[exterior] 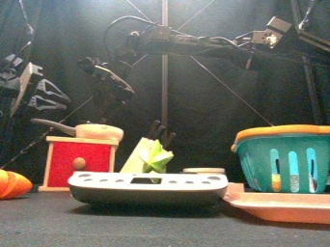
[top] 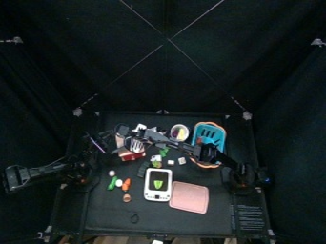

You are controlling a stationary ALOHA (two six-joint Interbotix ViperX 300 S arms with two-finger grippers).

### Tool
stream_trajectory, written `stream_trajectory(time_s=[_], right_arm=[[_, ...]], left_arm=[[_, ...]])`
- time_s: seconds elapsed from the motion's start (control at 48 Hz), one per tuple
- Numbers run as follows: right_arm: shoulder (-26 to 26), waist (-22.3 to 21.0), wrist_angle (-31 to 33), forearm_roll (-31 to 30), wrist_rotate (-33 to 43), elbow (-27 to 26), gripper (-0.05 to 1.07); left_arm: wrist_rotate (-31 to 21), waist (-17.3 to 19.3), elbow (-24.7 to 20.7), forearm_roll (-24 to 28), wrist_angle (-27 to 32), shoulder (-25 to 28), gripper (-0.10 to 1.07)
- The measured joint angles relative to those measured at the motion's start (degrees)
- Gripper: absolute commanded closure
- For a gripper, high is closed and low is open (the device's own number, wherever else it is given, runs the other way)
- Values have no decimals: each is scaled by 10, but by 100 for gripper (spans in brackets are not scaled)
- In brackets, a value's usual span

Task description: Put pot lid on pan

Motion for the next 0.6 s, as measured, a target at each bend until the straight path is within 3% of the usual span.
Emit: stream_trajectory(time_s=[0.208,0.604], right_arm=[[0,0,5,1,1,-8,24],[0,0,28,-6,1,-29,8]], left_arm=[[-1,0,1,0,0,0,24],[0,0,0,3,0,0,24]])
